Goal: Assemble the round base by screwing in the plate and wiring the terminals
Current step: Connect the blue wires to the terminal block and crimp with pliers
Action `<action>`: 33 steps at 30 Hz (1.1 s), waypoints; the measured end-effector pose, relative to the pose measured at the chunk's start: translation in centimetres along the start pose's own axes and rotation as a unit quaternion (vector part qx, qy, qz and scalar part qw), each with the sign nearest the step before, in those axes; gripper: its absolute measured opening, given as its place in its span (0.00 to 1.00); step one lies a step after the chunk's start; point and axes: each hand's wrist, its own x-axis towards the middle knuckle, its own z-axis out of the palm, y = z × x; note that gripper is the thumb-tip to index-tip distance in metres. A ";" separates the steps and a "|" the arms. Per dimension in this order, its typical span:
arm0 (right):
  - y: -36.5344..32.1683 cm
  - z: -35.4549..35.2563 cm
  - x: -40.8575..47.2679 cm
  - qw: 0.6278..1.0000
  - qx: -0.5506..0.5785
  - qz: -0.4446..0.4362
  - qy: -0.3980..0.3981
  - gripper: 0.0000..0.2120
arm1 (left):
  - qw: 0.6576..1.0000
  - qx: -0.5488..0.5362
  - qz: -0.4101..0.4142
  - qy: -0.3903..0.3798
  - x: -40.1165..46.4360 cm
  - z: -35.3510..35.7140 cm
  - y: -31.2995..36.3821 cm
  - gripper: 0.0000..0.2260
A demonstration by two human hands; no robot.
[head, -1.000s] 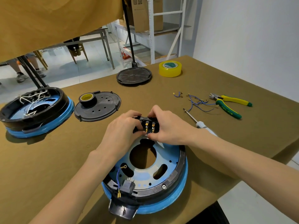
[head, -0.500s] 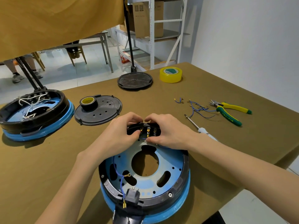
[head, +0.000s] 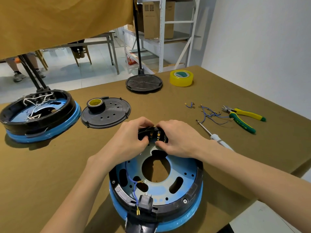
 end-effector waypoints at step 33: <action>-0.4 -1.1 -1.5 1.000 0.022 0.015 -0.008 0.15 | 0.984 0.177 0.024 0.021 0.8 1.9 1.1 0.22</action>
